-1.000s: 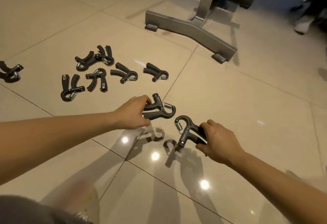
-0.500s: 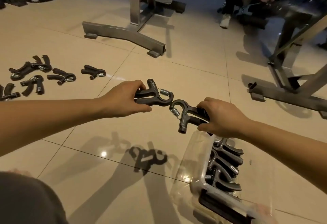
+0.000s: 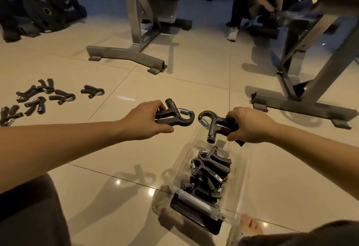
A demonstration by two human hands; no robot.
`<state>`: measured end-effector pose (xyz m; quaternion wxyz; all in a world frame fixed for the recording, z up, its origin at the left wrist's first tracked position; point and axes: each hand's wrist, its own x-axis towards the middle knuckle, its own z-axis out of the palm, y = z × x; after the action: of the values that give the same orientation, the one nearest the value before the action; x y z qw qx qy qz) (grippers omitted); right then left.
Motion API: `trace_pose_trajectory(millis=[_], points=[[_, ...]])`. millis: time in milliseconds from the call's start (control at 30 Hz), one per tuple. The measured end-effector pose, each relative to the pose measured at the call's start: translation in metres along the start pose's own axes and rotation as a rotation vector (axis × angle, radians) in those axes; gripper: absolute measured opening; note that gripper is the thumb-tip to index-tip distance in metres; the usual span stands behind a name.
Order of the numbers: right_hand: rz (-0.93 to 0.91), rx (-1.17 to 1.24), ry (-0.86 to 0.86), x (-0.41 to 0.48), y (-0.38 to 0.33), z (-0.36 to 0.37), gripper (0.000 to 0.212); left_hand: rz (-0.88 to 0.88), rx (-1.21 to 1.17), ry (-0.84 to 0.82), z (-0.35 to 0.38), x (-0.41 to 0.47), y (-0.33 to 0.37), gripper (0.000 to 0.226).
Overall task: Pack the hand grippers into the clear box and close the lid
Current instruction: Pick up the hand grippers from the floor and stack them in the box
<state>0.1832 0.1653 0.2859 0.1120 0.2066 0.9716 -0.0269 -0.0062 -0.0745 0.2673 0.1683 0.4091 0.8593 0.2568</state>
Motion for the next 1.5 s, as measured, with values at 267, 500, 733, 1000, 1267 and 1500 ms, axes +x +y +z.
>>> trace_pose_trajectory(millis=[267,500,733,1000,1267,1500], points=[[-0.003,-0.065,-0.148,0.009,0.017,-0.007,0.047,-0.060,0.006,-0.014,-0.002,-0.003,0.048,0.046],[-0.025,-0.130,-0.310,0.044,-0.004,0.055,0.053,-0.122,-0.062,-0.069,0.006,0.008,0.039,0.050],[0.140,0.011,-0.309,0.068,-0.006,0.153,0.047,-0.063,-0.004,-0.121,0.047,0.018,0.012,0.050],[0.276,0.165,-0.270,0.061,-0.012,0.222,0.033,0.068,0.056,-0.183,0.062,0.031,-0.012,0.052],[0.245,0.167,-0.227,0.056,-0.014,0.257,0.051,0.090,0.110,-0.258,0.064,0.049,-0.035,0.052],[0.213,0.172,-0.262,0.056,-0.013,0.255,0.054,0.122,0.133,-0.275,0.062,0.057,-0.036,0.056]])
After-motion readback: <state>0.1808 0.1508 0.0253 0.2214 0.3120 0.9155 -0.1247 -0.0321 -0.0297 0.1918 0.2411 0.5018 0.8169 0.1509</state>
